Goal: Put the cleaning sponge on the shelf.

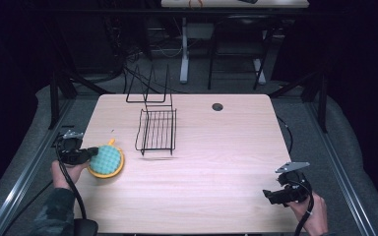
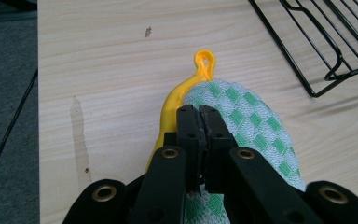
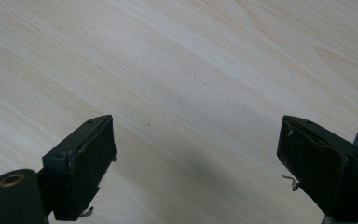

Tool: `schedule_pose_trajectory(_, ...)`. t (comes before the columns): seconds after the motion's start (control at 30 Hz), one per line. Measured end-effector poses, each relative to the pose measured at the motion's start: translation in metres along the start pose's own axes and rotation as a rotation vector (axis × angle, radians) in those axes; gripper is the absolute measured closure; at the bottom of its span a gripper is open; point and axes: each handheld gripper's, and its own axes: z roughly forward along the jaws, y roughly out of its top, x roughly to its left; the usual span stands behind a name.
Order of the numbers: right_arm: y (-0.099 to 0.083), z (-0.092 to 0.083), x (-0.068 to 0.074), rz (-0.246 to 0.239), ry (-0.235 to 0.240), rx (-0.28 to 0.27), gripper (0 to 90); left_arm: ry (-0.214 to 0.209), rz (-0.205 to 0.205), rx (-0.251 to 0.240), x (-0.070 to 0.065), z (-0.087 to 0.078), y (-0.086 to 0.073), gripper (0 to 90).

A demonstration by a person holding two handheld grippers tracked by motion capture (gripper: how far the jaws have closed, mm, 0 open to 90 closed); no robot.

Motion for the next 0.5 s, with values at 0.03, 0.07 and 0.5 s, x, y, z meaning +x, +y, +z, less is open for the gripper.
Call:
schedule_pose_trajectory(0.03, 0.0, 0.0, 0.0, -0.002, -0.001, 0.004, 10.7, -0.002, 0.002, -0.002, 0.0, -0.001, 0.0, 88.2)
schedule_pose_trajectory(0.07, 0.0, 0.0, 0.0, -0.002, -0.002, 0.001, 10.7, -0.004, 0.0, -0.005, -0.001, -0.002, 0.001, 88.2)
schedule_pose_trajectory(0.5, 0.0, 0.0, 0.0, -0.004, 0.001, 0.004, 10.8, -0.008, 0.004, -0.045, -0.003, -0.016, 0.005, 88.2)
